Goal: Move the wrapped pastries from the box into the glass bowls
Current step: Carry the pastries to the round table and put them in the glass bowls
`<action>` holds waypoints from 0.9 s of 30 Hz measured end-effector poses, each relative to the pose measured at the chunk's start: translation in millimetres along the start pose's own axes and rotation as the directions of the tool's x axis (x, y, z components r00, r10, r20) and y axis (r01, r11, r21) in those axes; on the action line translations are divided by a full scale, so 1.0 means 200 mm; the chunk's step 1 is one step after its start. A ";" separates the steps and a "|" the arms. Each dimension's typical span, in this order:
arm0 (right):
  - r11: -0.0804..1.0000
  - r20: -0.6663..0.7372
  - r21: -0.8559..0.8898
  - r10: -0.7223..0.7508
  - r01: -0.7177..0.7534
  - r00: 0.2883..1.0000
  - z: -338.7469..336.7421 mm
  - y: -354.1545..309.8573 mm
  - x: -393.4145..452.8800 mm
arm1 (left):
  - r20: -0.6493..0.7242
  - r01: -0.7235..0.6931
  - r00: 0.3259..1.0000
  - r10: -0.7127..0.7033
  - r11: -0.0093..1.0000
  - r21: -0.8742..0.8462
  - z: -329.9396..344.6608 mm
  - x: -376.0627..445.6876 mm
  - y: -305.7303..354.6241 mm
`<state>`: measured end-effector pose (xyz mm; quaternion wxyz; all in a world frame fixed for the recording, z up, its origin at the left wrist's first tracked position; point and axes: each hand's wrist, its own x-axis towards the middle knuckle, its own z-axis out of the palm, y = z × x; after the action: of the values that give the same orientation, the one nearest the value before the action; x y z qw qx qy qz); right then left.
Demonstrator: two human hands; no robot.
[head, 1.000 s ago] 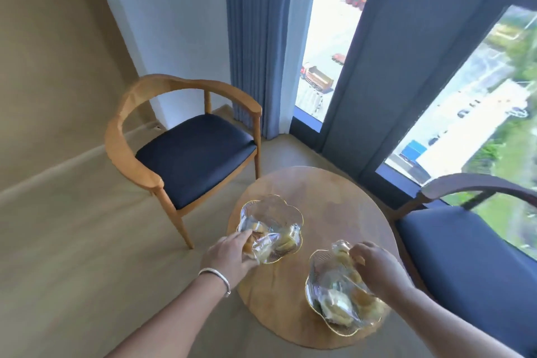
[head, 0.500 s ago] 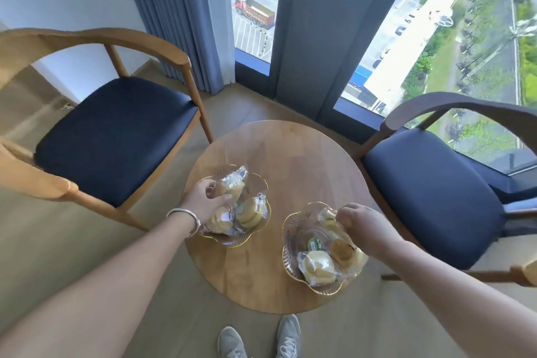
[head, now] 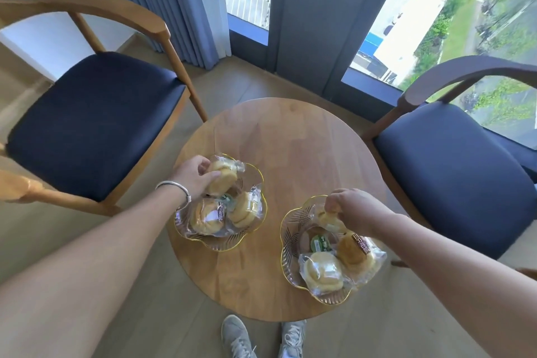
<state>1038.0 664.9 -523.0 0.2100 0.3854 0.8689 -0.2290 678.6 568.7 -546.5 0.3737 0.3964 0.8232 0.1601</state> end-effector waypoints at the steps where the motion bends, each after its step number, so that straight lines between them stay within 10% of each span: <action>1: 1.000 0.002 0.005 0.002 -0.002 1.000 0.01 0.00 0.02 | 0.012 0.007 1.000 -0.007 1.000 0.030 0.01 0.02 -0.01; 16: 0.990 0.042 0.140 -0.002 -0.004 0.999 0.03 0.05 -0.03 | -0.114 0.059 0.993 -0.036 0.977 0.204 0.05 -0.04 -0.01; 27: 0.954 -0.218 0.196 0.268 -0.227 0.938 -0.07 -0.01 -0.35 | -0.039 -0.290 0.905 0.424 0.681 0.672 0.02 -0.31 0.35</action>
<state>1076.9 631.1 -474.2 0.0962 0.5333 0.8099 -0.2244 745.0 564.4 -479.7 0.0922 0.6374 0.7645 -0.0292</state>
